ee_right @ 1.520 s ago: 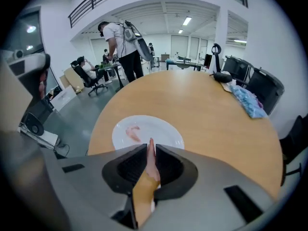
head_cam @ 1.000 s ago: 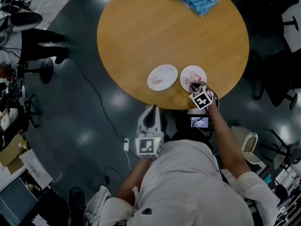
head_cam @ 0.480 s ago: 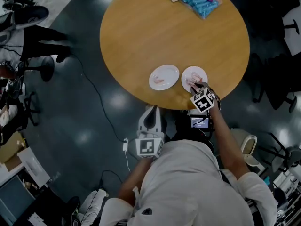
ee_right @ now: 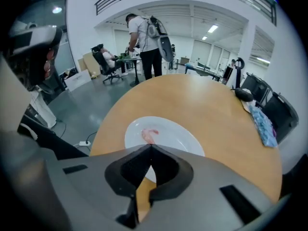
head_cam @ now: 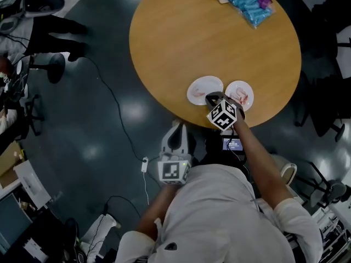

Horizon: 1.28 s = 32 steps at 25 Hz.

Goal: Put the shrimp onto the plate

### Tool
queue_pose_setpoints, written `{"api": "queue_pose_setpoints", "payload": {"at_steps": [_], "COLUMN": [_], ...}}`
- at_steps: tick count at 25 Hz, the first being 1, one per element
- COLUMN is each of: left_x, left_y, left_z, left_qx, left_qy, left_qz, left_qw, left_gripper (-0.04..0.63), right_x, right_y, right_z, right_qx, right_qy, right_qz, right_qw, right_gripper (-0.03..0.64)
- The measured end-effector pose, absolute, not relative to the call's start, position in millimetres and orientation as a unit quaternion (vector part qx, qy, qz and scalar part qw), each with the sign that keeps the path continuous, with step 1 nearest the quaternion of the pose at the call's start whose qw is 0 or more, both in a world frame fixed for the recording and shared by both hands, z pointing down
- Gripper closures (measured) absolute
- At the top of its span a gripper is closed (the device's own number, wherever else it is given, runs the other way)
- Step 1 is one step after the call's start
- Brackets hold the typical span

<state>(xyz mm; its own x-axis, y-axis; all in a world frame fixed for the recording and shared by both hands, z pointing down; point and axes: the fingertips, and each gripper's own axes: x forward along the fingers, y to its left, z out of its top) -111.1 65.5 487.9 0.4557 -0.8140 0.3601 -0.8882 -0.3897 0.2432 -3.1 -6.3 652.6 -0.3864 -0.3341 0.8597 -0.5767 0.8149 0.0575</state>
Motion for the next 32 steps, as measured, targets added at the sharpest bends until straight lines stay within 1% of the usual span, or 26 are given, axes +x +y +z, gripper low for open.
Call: {"api": "queue_pose_setpoints", "payload": {"at_steps": [4, 7, 8, 10, 11, 14, 16, 18, 22, 25, 29, 32], "left_x": [-131.4, -141.5, -143.3, -145.4, -146.6, -148.6, -148.9, -149.2, -144.1, -135.4, -111.4, -92.4], "left_y": [58.1, 58.4, 58.2, 55.5, 54.0, 51.6, 51.1, 50.7, 49.8, 47.2, 42.6, 42.6], "left_z": [488.8, 491.7, 492.5, 492.3, 492.7, 494.5, 495.6, 496.3, 497.7, 496.7, 489.5, 489.3], "left_qx": [0.823, 0.822, 0.821, 0.817, 0.817, 0.821, 0.821, 0.819, 0.823, 0.824, 0.840, 0.846], "left_qy": [-0.524, -0.523, -0.522, -0.524, -0.525, -0.522, -0.521, -0.524, -0.519, -0.517, -0.494, -0.484], "left_qz": [0.087, 0.086, 0.085, 0.081, 0.081, 0.084, 0.085, 0.086, 0.089, 0.083, 0.087, 0.088], "left_qw": [0.203, 0.208, 0.212, 0.224, 0.224, 0.218, 0.217, 0.218, 0.215, 0.217, 0.206, 0.206], "left_gripper": [0.588, 0.588, 0.588, 0.588, 0.588, 0.588, 0.588, 0.588, 0.588, 0.588, 0.588, 0.588], "right_x": [-19.1, -26.2, -27.0, -25.6, -24.7, -25.5, -27.4, -28.6, -26.2, -18.5, 16.5, 61.6], "right_y": [-13.0, -12.2, -11.5, -11.0, -11.5, -14.5, -16.8, -18.7, -14.5, -9.8, -2.9, 1.0], "right_z": [665.4, 666.3, 668.3, 675.1, 678.4, 685.1, 686.9, 687.0, 681.7, 667.6, 646.9, 645.0], "right_qx": [0.246, 0.228, 0.221, 0.207, 0.200, 0.189, 0.188, 0.190, 0.194, 0.218, 0.273, 0.307], "right_qy": [-0.813, -0.810, -0.807, -0.801, -0.797, -0.793, -0.794, -0.796, -0.801, -0.808, -0.808, -0.790], "right_qz": [0.094, 0.083, 0.081, 0.080, 0.080, 0.076, 0.075, 0.075, 0.082, 0.093, 0.122, 0.127], "right_qw": [0.520, 0.534, 0.541, 0.557, 0.564, 0.574, 0.573, 0.570, 0.560, 0.539, 0.509, 0.515], "right_gripper": [0.597, 0.589, 0.582, 0.528, 0.518, 0.517, 0.520, 0.566, 0.574, 0.575, 0.577, 0.577]}}
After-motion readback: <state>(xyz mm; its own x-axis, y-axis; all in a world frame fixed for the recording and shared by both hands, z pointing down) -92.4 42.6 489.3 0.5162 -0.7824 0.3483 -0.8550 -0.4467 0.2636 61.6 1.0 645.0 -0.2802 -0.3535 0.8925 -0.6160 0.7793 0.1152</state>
